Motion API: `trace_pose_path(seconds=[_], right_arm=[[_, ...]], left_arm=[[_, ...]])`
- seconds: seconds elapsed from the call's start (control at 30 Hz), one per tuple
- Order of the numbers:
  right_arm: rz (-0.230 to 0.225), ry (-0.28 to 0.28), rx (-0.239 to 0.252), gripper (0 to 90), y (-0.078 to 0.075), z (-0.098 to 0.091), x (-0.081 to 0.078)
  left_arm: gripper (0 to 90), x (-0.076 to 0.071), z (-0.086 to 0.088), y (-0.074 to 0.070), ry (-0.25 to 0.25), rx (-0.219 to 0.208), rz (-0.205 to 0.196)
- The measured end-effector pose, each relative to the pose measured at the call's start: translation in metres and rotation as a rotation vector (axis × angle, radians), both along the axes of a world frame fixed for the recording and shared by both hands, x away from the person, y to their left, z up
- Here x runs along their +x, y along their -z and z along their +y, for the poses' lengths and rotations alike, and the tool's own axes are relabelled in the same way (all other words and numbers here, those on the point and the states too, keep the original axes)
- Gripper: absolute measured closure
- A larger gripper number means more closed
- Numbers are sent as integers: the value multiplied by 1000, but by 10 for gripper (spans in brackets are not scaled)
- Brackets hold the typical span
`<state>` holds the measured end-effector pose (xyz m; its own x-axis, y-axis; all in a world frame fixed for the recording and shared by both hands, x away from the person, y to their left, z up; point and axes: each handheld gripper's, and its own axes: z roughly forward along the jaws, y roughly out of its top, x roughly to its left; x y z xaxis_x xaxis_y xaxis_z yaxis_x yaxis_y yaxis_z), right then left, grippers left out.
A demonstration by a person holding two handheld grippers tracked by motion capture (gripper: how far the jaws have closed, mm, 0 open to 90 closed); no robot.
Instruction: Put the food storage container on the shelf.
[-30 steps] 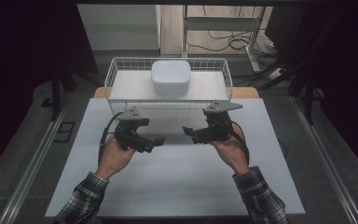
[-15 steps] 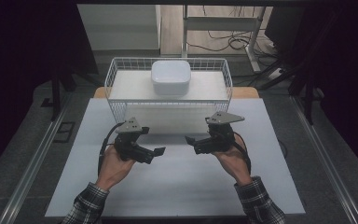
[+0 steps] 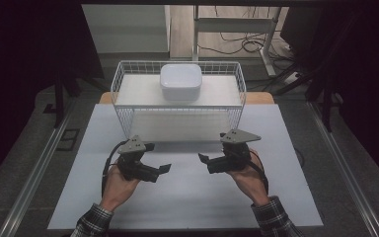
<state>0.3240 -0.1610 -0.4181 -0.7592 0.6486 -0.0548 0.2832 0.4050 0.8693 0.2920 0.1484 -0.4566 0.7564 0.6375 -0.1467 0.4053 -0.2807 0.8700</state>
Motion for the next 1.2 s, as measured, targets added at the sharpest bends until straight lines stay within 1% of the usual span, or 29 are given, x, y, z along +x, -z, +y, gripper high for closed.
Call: trace_pose_path(seconds=[0.1,0.23,0.3,0.47,0.53,0.73,0.83,1.0,1.2], right_arm=[[8,3,-16,0,8,-2,-3],[22,4,-28,0,18,-4,-4],[29,1,-32,0,22,-4,-5],[42,-3,-37,1,26,-6,-10],[45,-4,-32,0,27,-7,-12],[49,-5,-32,1,30,-13,-21],[48,-1,-46,1,35,-17,-24],[52,25,-62,0,44,-28,-26],[61,52,-39,0,47,-42,-32]], left_arm=[[38,-4,0,5,-11,13,0],[38,-7,1,13,-21,23,14],[38,-9,3,16,-29,25,16],[41,-15,6,21,-42,17,14],[43,-17,7,23,-41,11,22],[50,-25,10,28,-46,22,24],[50,-29,13,32,-51,25,34],[50,-37,20,40,-71,47,40],[50,-46,32,44,-98,44,46]])
